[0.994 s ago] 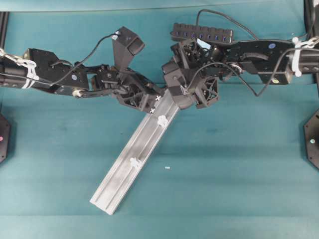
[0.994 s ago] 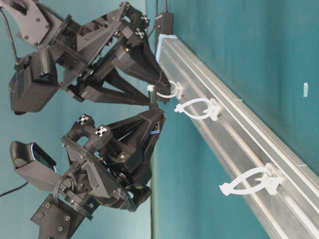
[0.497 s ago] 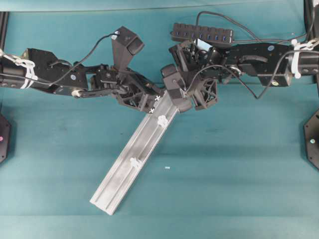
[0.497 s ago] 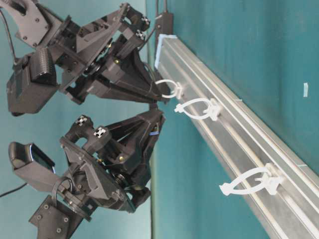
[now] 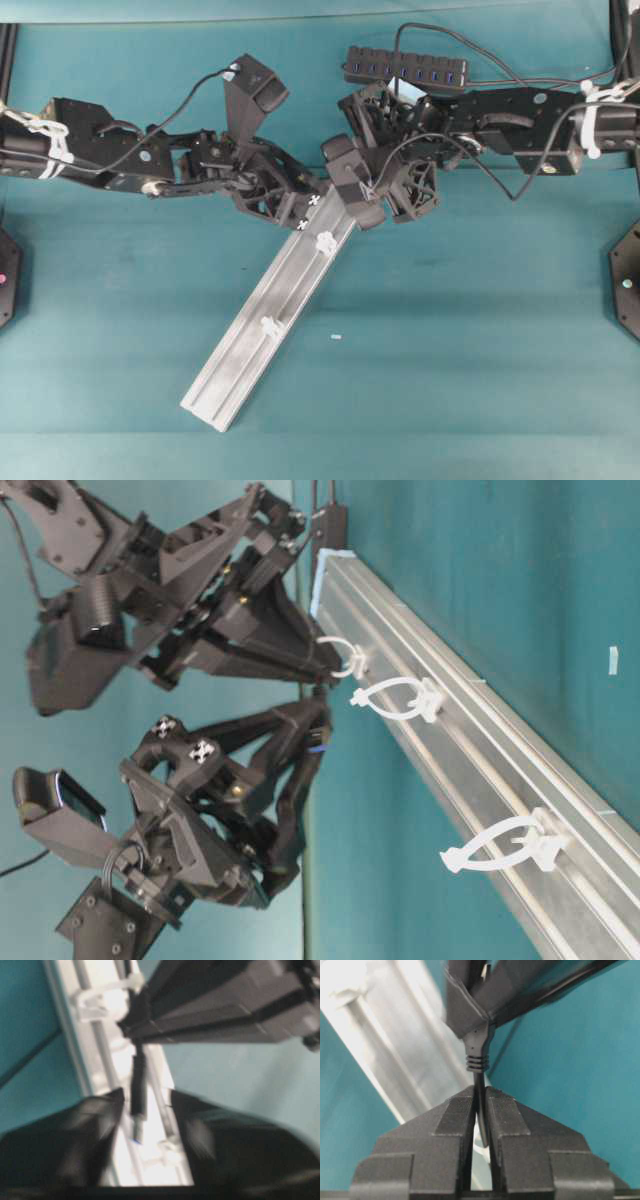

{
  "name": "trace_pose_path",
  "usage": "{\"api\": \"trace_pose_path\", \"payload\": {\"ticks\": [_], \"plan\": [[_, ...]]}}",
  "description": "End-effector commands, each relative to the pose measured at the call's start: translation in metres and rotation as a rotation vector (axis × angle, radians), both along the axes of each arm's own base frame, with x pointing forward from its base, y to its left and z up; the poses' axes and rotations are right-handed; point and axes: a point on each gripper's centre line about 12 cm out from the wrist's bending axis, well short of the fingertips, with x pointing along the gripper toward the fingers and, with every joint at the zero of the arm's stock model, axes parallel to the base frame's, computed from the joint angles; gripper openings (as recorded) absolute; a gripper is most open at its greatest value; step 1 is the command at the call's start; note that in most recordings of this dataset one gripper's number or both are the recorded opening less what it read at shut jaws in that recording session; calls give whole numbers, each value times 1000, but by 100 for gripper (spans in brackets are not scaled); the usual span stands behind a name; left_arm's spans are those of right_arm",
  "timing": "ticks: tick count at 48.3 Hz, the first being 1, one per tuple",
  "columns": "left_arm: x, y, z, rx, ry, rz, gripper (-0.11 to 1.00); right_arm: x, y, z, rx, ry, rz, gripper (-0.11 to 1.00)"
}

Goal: Pass the USB cable through three rings with both arms.

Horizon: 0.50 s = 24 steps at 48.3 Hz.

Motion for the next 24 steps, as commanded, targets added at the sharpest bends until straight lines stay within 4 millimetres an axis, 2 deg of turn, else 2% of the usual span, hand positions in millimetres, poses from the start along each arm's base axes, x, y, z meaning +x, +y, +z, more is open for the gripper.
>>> {"api": "trace_pose_path", "payload": {"ticks": [1,4,6,13,24], "plan": [[-5,-7,30,16,-72,-15,74,3,3,1,-14,6,22,9],[-11,-11,33,14,-74,-19,90,3,4,0,-25,12,34,9],[-14,-14,36,13,-80,-25,94,2,4,0,-33,20,43,9],[-30,-25,51,28,-104,-51,90,0,6,-3,-52,56,73,9],[-57,-39,68,58,-101,-96,90,-5,13,-7,-95,120,156,9]]}}
